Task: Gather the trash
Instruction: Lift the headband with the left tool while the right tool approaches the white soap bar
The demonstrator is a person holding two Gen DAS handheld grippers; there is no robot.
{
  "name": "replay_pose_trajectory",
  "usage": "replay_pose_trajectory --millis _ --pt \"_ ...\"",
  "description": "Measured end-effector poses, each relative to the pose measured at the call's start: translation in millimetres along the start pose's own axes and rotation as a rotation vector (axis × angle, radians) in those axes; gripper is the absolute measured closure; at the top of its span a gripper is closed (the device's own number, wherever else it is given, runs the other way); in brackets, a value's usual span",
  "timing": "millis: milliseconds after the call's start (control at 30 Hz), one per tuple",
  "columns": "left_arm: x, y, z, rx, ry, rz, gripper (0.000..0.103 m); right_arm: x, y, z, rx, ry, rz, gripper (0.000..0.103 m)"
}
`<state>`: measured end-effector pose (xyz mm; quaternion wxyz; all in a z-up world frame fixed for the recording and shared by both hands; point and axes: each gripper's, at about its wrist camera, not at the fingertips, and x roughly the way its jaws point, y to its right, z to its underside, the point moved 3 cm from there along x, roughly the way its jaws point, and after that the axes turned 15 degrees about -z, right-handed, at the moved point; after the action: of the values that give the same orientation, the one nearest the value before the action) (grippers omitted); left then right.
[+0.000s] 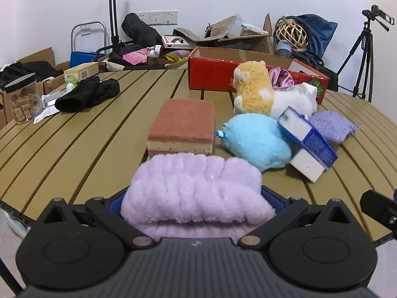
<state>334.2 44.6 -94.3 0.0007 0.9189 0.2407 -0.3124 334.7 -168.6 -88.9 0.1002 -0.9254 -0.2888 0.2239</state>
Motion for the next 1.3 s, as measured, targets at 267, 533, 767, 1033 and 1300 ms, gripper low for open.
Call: replay_pose_trajectory --millis 267,533,767,1033,1300 --pt "0.1 -1.1 3.0 -0.001 0.026 0.008 0.004 -0.1 -6.2 1.7 -0.04 0.027 -0.015 0.0" --pt "-6.2 -5.5 1.8 -0.007 0.06 0.026 0.018 3.2 -11.0 1.4 -0.045 0.035 -0.045 0.0" --pt "-14.2 -11.8 -3.3 -0.02 0.101 0.044 0.03 13.0 -14.3 2.0 -0.023 0.023 -0.045 0.0" --pt "-17.9 -26.3 -7.1 -0.052 0.127 0.037 0.031 29.9 -19.2 -0.9 0.011 0.018 -0.058 0.0" --pt "-28.0 -39.2 -11.7 -0.074 0.171 0.037 0.031 51.3 -27.1 -8.1 0.044 0.023 -0.074 0.006"
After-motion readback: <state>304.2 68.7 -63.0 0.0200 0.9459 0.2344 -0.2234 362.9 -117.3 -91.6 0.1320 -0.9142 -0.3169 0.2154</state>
